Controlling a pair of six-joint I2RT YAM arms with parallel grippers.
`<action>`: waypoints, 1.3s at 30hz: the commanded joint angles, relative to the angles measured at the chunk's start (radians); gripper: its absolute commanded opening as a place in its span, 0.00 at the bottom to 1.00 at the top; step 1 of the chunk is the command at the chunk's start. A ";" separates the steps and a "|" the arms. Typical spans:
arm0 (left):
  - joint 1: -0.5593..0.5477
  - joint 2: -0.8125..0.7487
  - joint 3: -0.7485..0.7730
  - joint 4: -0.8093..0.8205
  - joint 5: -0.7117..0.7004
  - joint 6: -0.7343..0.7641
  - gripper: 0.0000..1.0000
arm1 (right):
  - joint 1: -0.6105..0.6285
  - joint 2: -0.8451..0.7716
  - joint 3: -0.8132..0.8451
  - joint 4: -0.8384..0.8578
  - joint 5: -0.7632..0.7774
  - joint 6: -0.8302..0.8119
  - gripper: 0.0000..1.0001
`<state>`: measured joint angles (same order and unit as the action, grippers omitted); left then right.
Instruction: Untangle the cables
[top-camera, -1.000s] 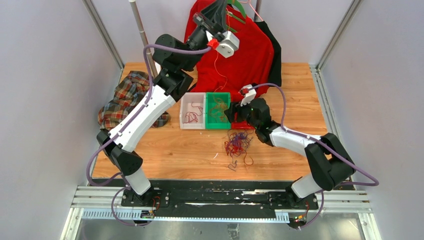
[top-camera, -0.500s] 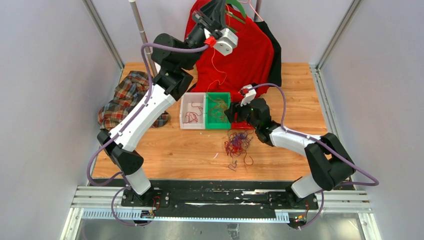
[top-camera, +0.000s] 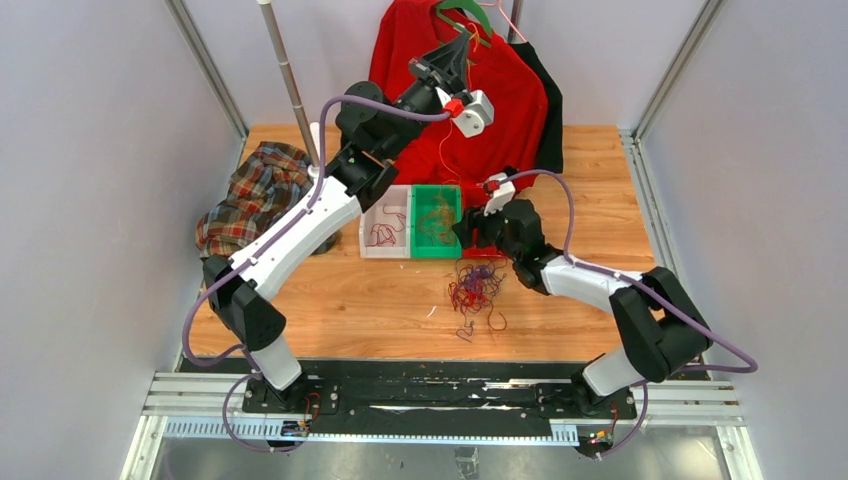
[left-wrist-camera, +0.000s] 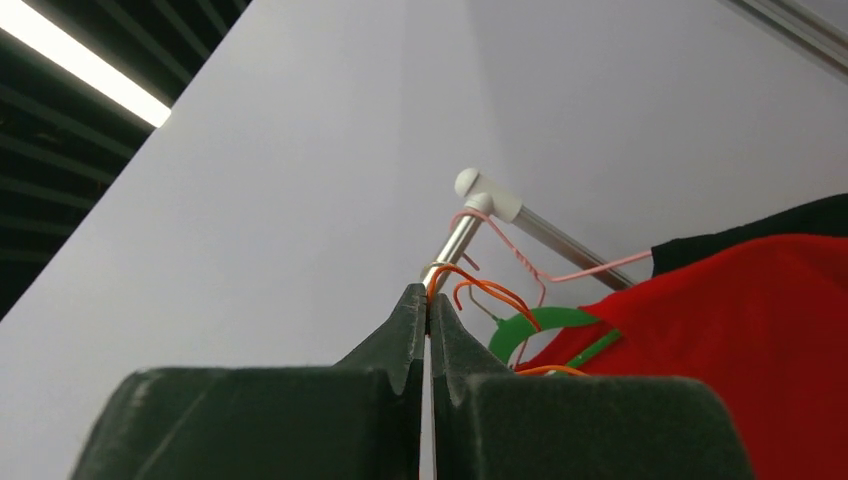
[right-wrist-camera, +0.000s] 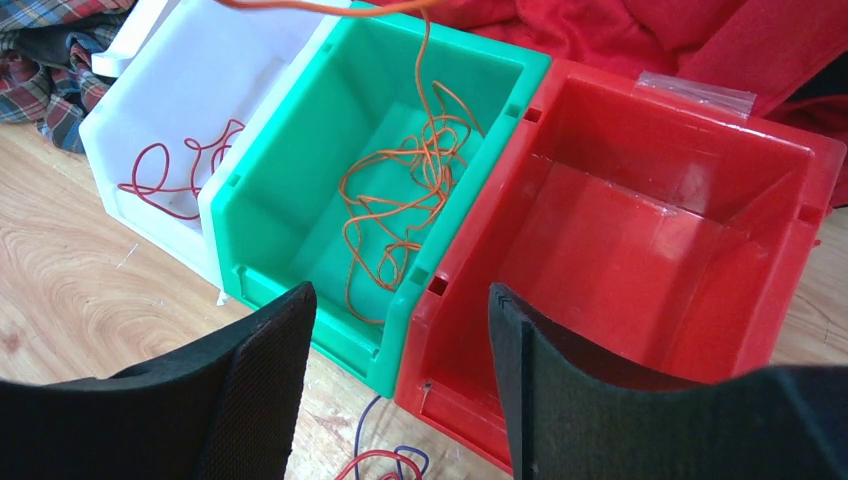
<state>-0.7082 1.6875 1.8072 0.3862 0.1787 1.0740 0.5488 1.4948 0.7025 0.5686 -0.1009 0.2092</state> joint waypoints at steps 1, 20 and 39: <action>0.007 -0.058 -0.050 -0.017 -0.017 -0.009 0.00 | -0.019 -0.047 -0.025 0.001 0.016 -0.007 0.64; 0.007 -0.112 -0.254 -0.536 -0.176 -0.192 0.00 | -0.108 -0.243 -0.197 -0.007 0.133 0.063 0.63; 0.012 0.166 -0.115 -0.522 -0.212 -0.206 0.00 | -0.126 -0.276 -0.202 -0.068 0.161 0.048 0.60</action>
<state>-0.7055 1.8385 1.6501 -0.1516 -0.0284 0.8986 0.4427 1.2407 0.5098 0.5274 0.0341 0.2680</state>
